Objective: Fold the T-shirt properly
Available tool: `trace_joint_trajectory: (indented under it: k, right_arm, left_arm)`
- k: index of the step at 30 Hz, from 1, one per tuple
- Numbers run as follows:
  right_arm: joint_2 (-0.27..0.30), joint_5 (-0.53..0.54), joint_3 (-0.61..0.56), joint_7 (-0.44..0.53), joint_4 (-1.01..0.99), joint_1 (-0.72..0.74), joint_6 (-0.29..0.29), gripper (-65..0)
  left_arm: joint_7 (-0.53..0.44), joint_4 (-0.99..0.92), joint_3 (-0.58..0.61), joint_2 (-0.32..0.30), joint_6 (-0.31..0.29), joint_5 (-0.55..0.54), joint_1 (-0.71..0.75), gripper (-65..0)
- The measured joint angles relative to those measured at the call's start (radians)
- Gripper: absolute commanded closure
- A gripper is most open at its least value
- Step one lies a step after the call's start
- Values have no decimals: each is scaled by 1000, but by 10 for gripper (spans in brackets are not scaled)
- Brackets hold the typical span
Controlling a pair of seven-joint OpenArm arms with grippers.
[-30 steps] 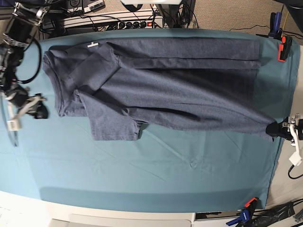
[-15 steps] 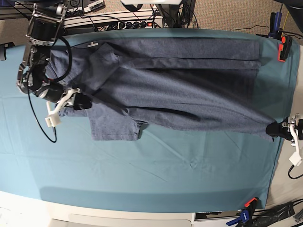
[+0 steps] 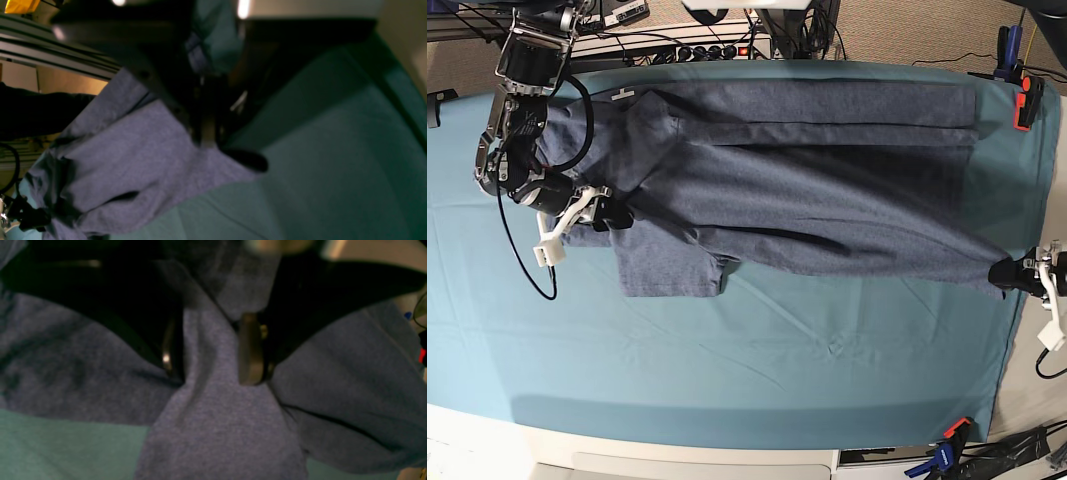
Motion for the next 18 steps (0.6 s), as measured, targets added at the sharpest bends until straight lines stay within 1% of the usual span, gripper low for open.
trace_joint_trajectory:
  k: [2, 4, 6, 7, 8, 13, 18]
  right_arm:
    - [0, 0, 0, 0, 0, 0, 0, -242]
    - [0, 0, 0, 0, 0, 0, 0, -155]
    - [0, 0, 0, 0, 0, 0, 0, -54]
    - [0, 0, 0, 0, 0, 0, 0, -17]
    - [0, 0, 0, 0, 0, 0, 0, 0]
    - [0, -1, 0, 5, 0, 0, 0, 0]
    - [0, -104, 0, 60, -1, 40, 0, 0]
  left_arm:
    - [0, 0, 0, 0, 0, 0, 0, 0]
    - [0, 0, 0, 0, 0, 0, 0, 0]
    - [0, 0, 0, 0, 0, 0, 0, 0]
    - [0, 0, 0, 0, 0, 0, 0, 0]
    - [0, 0, 0, 0, 0, 0, 0, 0]
    - [-4, 0, 0, 0, 0, 0, 0, 0]
    - [-4, 0, 0, 0, 0, 0, 0, 0]
